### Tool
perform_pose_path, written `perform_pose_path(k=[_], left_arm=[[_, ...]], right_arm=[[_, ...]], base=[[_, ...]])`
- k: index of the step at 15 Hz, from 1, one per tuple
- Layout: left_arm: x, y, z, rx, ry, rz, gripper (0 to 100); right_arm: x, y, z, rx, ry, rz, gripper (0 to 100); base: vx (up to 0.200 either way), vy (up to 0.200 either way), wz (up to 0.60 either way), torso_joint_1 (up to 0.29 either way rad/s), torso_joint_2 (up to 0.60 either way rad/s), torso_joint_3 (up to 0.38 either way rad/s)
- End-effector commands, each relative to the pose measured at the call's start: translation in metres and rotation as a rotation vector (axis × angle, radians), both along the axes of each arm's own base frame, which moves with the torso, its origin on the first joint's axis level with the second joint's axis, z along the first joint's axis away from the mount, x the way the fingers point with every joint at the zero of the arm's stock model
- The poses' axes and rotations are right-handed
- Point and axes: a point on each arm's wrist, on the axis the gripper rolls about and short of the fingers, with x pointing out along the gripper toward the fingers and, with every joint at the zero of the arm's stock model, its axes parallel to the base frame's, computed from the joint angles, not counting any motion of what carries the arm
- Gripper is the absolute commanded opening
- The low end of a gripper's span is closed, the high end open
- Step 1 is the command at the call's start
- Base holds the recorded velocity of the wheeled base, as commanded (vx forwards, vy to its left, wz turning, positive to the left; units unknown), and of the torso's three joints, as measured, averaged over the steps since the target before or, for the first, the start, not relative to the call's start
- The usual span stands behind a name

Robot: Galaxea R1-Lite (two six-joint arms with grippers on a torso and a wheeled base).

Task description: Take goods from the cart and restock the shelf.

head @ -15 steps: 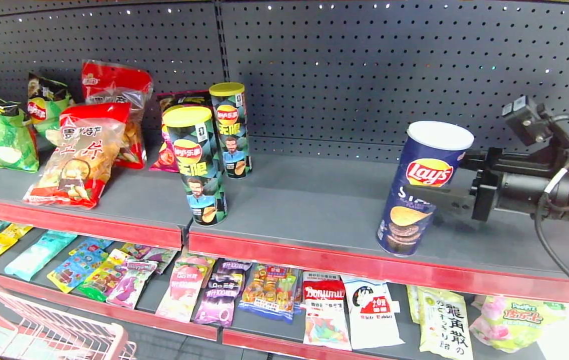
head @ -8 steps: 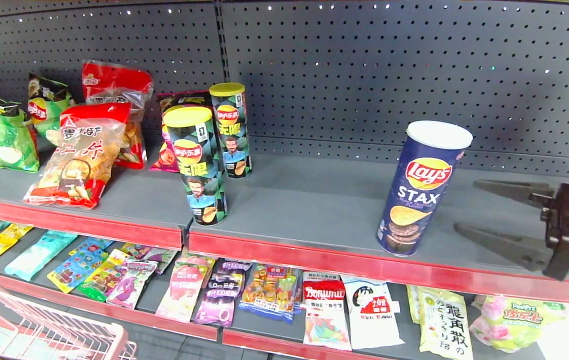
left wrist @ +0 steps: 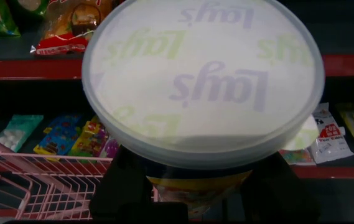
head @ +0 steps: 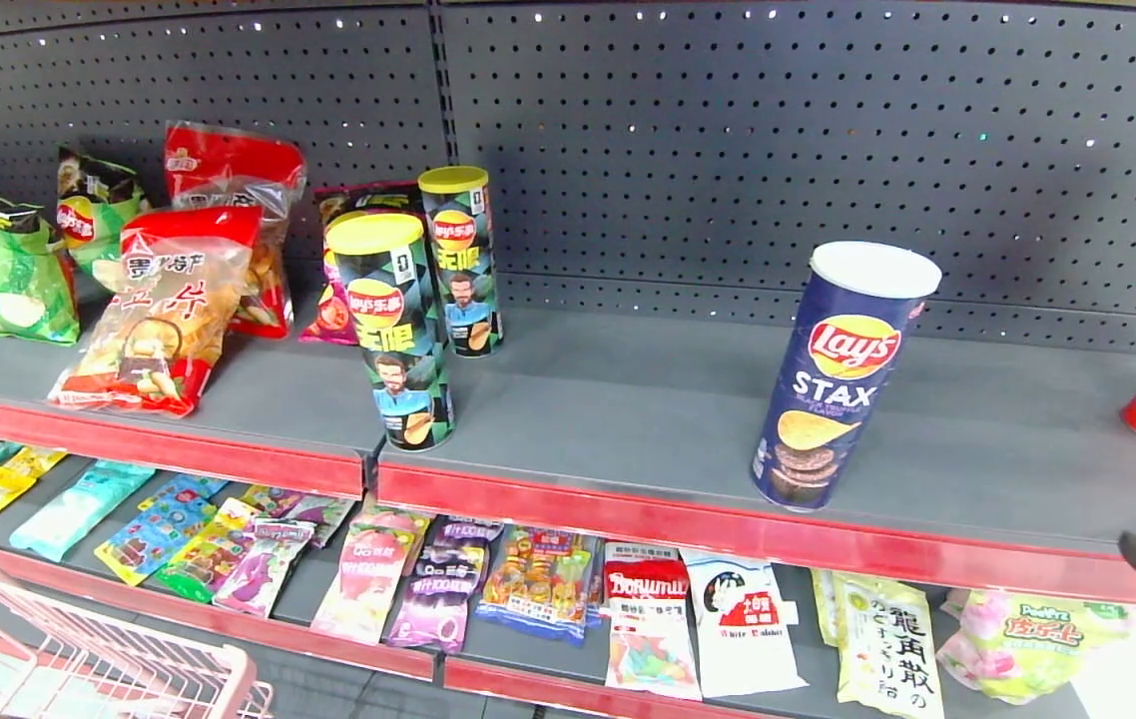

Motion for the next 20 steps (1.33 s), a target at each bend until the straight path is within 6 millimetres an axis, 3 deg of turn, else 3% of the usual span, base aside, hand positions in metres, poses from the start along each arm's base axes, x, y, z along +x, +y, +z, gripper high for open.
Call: perform_pose_path(k=[1, 2, 3, 4, 6, 12, 14, 17, 20], left_arm=[[-0.001, 0.0, -0.001, 0.0, -0.004, 0.001, 0], [-0.001, 0.0, -0.001, 0.0, -0.006, 0.001, 0], [-0.001, 0.0, -0.002, 0.0, 0.0, -0.019, 0], [0.0, -0.001, -0.003, -0.001, 0.002, -0.039, 0], [0.001, -0.001, -0.006, -0.001, 0.013, -0.048, 0], [-0.001, -0.001, -0.003, 0.006, -0.01, -0.049, 0], [-0.002, -0.001, 0.0, 0.002, -0.034, -0.062, 0], [-0.004, -0.001, -0.001, 0.001, -0.044, -0.084, 0], [-0.004, -0.003, 0.01, -0.005, -0.055, -0.145, 0]], right_arm=[[-0.052, -0.003, -0.03, 0.018, -0.089, -0.128, 100], [-0.055, -0.003, -0.034, 0.017, -0.091, -0.128, 100], [-0.073, -0.003, -0.063, 0.007, -0.105, -0.11, 100], [-0.081, -0.003, -0.075, 0.006, -0.099, -0.107, 100], [-0.085, -0.003, -0.092, 0.008, -0.064, -0.112, 100], [-0.083, -0.002, -0.093, 0.014, -0.083, -0.082, 100], [-0.08, -0.003, -0.095, 0.094, -0.116, -0.126, 100], [-0.08, -0.002, -0.095, 0.05, -0.114, -0.074, 100], [-0.08, -0.002, -0.095, 0.036, -0.118, -0.067, 100]], base=[[0.0, 0.0, 0.0, 0.0, 0.0, 0.0], [0.0, 0.0, 0.0, 0.0, 0.0, 0.0], [0.0, 0.0, 0.0, 0.0, 0.0, 0.0], [0.0, 0.0, 0.0, 0.0, 0.0, 0.0], [0.0, 0.0, 0.0, 0.0, 0.0, 0.0], [0.0, 0.0, 0.0, 0.0, 0.0, 0.0], [0.0, 0.0, 0.0, 0.0, 0.0, 0.0], [0.0, 0.0, 0.0, 0.0, 0.0, 0.0], [0.0, 0.0, 0.0, 0.0, 0.0, 0.0]])
